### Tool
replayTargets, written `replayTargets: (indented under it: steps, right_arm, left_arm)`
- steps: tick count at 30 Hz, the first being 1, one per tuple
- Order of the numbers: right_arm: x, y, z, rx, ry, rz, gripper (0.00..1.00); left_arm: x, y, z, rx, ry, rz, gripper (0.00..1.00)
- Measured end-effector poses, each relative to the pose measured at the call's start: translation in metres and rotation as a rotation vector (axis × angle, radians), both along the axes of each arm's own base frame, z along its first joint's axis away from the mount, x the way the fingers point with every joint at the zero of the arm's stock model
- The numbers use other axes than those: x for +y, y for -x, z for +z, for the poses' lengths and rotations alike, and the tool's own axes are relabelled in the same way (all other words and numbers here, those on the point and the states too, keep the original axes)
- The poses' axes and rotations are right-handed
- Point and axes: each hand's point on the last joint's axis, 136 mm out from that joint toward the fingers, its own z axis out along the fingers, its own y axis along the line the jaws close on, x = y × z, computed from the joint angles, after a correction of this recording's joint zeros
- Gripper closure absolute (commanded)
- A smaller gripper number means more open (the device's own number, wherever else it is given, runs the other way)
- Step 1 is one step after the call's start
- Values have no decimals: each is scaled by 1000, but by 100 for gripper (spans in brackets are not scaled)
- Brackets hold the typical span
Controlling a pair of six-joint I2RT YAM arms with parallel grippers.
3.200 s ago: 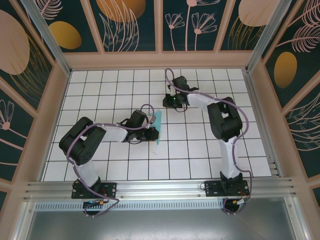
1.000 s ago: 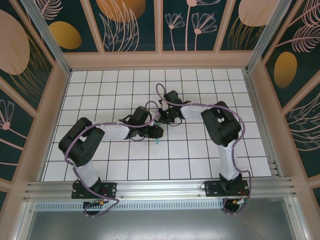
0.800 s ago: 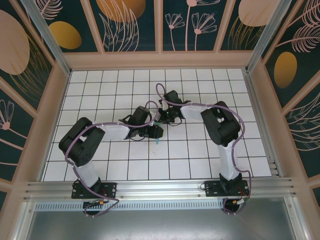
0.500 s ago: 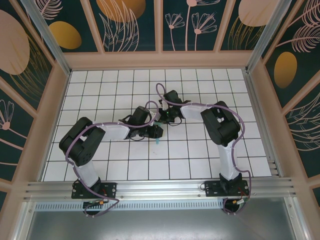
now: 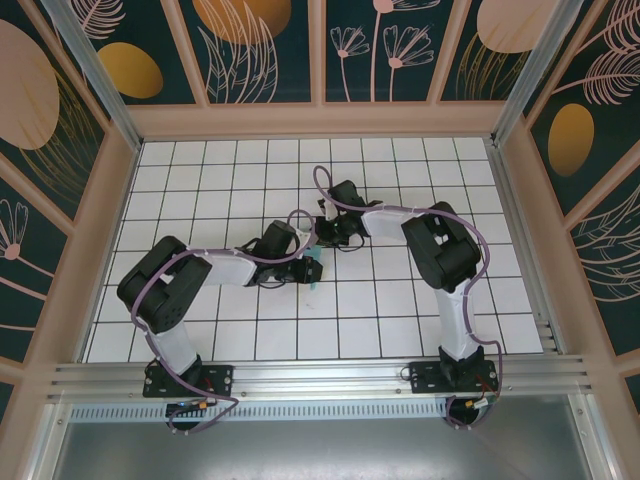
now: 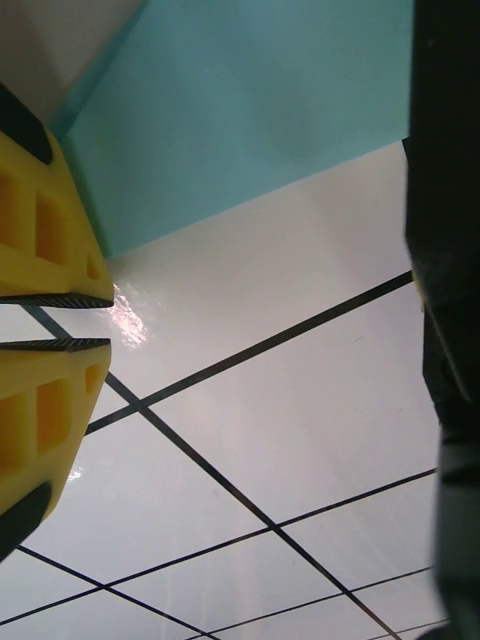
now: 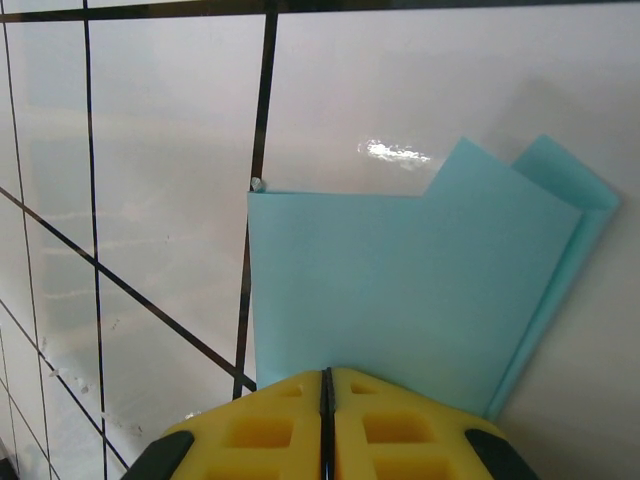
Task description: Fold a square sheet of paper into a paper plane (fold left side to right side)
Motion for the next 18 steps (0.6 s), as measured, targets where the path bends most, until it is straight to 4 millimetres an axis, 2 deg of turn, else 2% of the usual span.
replayTargets:
  steps: [18]
  right_arm:
    - [0, 0, 0, 7, 2, 1, 89]
  left_arm:
    - [1, 7, -3, -61, -45, -52, 81]
